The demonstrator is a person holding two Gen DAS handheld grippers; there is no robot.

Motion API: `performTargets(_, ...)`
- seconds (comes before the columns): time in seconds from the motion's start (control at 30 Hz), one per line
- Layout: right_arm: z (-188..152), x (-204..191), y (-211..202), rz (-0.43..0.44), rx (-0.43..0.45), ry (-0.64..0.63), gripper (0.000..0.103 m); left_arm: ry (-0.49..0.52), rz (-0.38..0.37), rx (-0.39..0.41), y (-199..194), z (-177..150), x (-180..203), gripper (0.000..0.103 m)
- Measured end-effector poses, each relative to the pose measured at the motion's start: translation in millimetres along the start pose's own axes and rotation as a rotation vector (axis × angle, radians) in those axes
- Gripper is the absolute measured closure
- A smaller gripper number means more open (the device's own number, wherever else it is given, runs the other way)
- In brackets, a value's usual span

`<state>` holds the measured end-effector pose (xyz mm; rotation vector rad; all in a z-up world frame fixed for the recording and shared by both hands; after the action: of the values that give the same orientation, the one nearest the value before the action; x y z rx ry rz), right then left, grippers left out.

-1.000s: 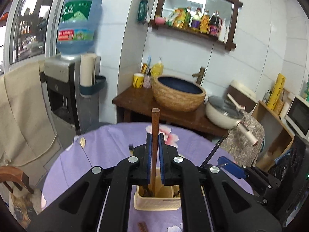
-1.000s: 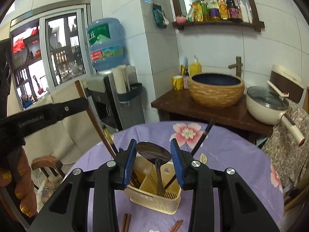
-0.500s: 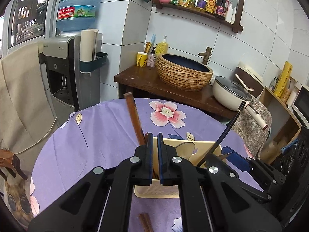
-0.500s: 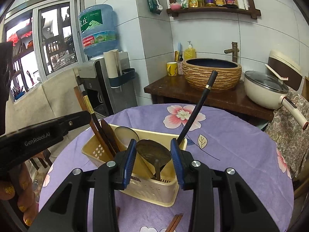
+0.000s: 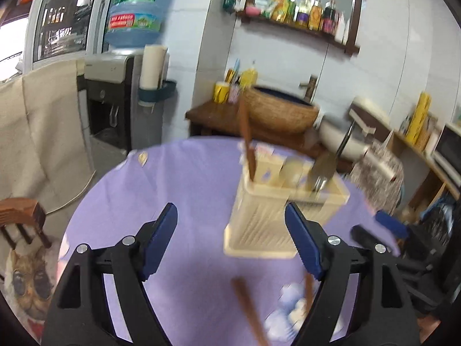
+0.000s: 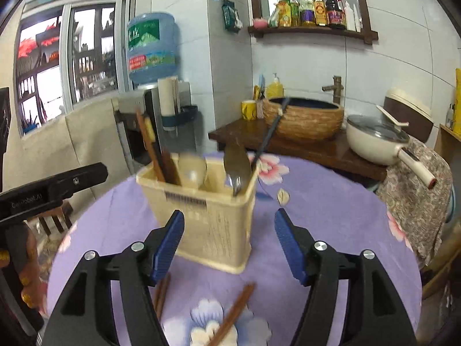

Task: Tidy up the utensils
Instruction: 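Open both tools and move them back toward the remaining brown chopsticks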

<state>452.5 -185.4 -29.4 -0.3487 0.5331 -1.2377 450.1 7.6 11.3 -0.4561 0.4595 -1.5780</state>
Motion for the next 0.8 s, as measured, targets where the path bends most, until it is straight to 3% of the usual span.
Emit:
performTargets(0.17, -62.8, 19.6, 13.0, -0.115, -0.136, 0.018, 0.039, -0.005, 0.023, -0.19, 20.2, -79.5, -1.7, 0.027)
performTargets(0.3, -95.1, 26.9, 28.0, -0.154, -0.239, 0.046, 0.039, 0.041, 0.019, -0.276, 33.3, -115.3, 11.5, 0.029)
performTargets(0.43, -110.2, 27.7, 38.5, -0.184, -0.289, 0.053, 0.04, 0.076, 0.01, -0.313, 39.2, -132.2, 26.1, 0.034)
performTargets(0.8, -119.6, 32.2, 46.1, -0.207, -0.327, 0.073, 0.043, 0.071, -0.01, -0.336, 41.8, -144.7, 36.5, 0.034)
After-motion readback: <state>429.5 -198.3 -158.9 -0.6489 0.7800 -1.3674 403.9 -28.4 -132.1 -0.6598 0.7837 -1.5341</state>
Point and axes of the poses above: each gripper's, at about its wrist camera, not at the fingertips, and y roughly the way its jaws point, x to its right, z to its top, the point moved 7 cm from there along y, roughly the way its jaws point, and after that the axes turned 11 degrees about y, right-handed, at the moved point
